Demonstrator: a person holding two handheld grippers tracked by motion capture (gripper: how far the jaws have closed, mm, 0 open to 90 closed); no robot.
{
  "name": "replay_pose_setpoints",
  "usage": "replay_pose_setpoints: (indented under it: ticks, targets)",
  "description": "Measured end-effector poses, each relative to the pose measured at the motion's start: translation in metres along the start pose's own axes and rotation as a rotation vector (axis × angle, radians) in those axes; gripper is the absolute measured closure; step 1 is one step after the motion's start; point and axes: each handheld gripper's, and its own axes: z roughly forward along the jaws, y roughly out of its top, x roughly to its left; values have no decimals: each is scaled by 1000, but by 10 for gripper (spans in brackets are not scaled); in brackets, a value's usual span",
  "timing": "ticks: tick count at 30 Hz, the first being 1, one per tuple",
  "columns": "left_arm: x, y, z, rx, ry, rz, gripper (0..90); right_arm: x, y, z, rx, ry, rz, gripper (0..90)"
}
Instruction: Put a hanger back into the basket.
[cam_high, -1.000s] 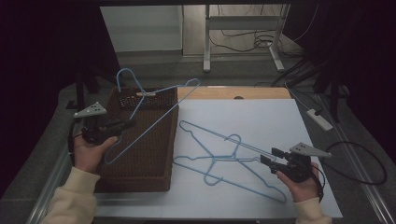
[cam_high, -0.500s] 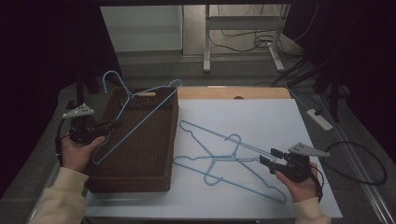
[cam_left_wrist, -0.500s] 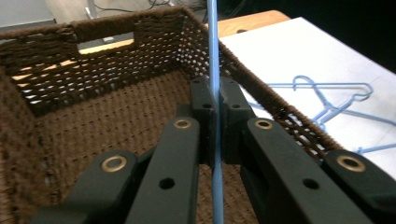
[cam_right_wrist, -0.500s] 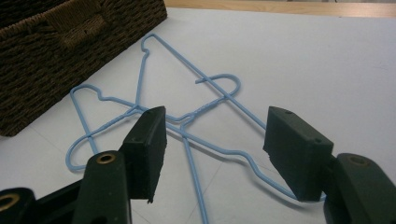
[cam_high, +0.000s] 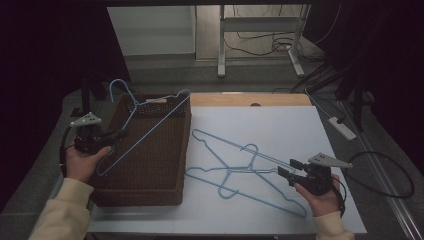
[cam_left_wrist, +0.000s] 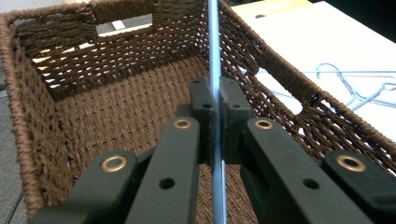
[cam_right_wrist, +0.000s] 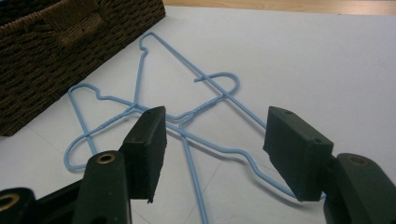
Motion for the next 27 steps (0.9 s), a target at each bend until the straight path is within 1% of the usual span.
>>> replay_pose_setpoints:
  ticks: [5,9,15,16,19,21,22,23,26,27]
  targets:
    - [4,-6,-4,-1,-1,-8,866,0,0,0,-1,-1,0,400]
    - [6,-9,-5,3,2,-10,866,-1,0,0,-3,-3,4,400]
    - [10,-15,-7,3,6,-27,866,-1,0,0,-4,-5,6,400]
    - [11,-16,-6,20,15,-21,866,-1,0,0,-2,-5,6,400]
    - [11,-20,-4,32,14,-24,866,-1,0,1,1,-6,7,400]
    - [12,-21,0,49,12,-27,866,-1,0,1,3,-6,7,400]
    - [11,-20,2,51,11,-24,866,-1,0,1,3,-6,7,400]
    - [10,-19,6,61,10,-15,866,0,0,2,3,-6,7,400]
    - [8,-16,15,96,15,-8,866,0,0,2,5,-5,7,400]
    - [8,-16,15,96,15,-8,866,0,0,2,5,-5,7,400]
